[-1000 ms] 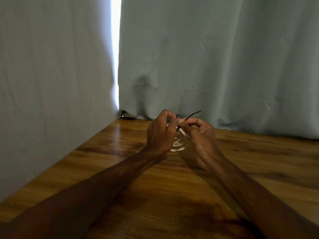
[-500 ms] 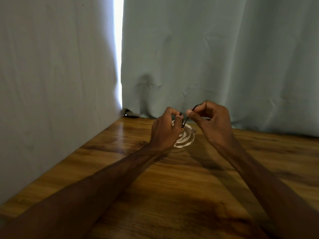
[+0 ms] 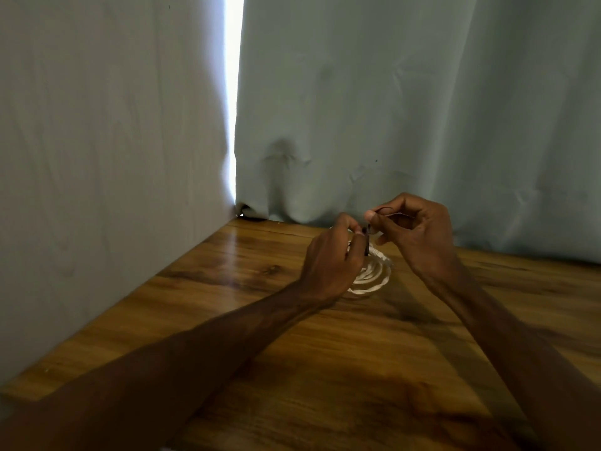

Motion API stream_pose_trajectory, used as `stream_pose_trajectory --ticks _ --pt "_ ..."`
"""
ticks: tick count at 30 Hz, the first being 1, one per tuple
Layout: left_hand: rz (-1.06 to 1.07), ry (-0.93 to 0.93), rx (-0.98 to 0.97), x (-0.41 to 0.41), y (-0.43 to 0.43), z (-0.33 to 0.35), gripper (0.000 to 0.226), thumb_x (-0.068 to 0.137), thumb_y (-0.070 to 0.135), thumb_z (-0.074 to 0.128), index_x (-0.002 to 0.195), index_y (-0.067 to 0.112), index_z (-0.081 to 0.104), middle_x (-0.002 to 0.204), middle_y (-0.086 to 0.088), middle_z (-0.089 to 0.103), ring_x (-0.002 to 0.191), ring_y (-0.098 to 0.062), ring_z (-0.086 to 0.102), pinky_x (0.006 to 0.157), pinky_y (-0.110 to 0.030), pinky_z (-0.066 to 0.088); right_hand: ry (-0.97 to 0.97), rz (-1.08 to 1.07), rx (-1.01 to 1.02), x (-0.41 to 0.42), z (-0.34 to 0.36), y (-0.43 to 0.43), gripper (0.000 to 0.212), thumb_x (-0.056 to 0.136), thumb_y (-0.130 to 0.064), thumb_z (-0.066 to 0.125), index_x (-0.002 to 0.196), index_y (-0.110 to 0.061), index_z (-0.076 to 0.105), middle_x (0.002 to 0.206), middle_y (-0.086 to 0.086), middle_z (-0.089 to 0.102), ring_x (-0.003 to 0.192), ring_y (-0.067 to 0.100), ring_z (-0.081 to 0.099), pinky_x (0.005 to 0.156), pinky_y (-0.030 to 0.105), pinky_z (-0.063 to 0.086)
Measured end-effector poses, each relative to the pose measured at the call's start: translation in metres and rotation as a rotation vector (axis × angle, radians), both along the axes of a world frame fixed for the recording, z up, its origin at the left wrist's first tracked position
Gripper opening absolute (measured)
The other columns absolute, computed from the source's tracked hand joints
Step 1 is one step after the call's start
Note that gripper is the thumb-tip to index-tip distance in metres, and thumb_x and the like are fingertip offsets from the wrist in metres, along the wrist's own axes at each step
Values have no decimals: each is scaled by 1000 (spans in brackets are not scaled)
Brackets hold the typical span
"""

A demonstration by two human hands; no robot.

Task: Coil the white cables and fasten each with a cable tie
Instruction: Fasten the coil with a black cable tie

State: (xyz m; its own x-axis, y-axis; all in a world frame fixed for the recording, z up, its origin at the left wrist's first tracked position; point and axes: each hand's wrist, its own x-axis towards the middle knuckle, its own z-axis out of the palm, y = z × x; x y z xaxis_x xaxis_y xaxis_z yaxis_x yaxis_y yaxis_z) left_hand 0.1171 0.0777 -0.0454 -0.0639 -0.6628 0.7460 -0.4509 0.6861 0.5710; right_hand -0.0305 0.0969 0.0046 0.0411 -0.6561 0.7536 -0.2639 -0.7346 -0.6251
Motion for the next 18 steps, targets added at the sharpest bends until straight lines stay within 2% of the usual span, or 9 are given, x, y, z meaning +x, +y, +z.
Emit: stream_pose_trajectory --ticks 4,8,10,13,17,18 --pt "-11 42 -24 -5 2 3 10 104 21 50 102 15 57 79 0 68 69 -13 65 62 -36 52 -59 -45 118 0 -12 -10 18 90 -15 77 90 1 68 86 15 73 79 23 74 68 29 61" --pt "5 43 -48 0 -1 1 13 102 27 49 100 16 56 73 1 68 63 -14 67 59 -44 55 -67 10 238 4 -16 -13 18 94 -16 72 92 1 66 83 19 74 71 20 72 62 27 58" --pt "-9 55 -64 1 -1 2 16 100 30 48 100 16 56 71 -1 68 59 -16 68 55 -46 55 -90 16 307 3 -14 -12 13 94 -12 71 91 1 69 77 10 75 69 16 73 59 23 56" --pt "-3 34 -123 0 0 5 17 96 31 50 99 15 56 66 -1 66 52 -14 62 49 -40 50 -120 63 520 0 -11 -10 8 91 -4 69 85 -4 74 75 7 75 69 17 73 58 23 56" --pt "-130 27 -106 -3 6 4 3 97 14 59 94 12 58 65 5 62 51 -7 59 48 -21 43 -117 146 735 -6 -10 -6 11 88 -2 66 95 2 73 77 13 73 64 19 70 55 25 55" --pt "-147 43 -97 -5 7 3 5 96 11 60 91 13 59 66 5 62 53 -8 60 50 -20 44 -125 152 754 -7 -10 -5 11 89 -2 65 96 3 73 76 13 72 63 19 69 54 25 55"
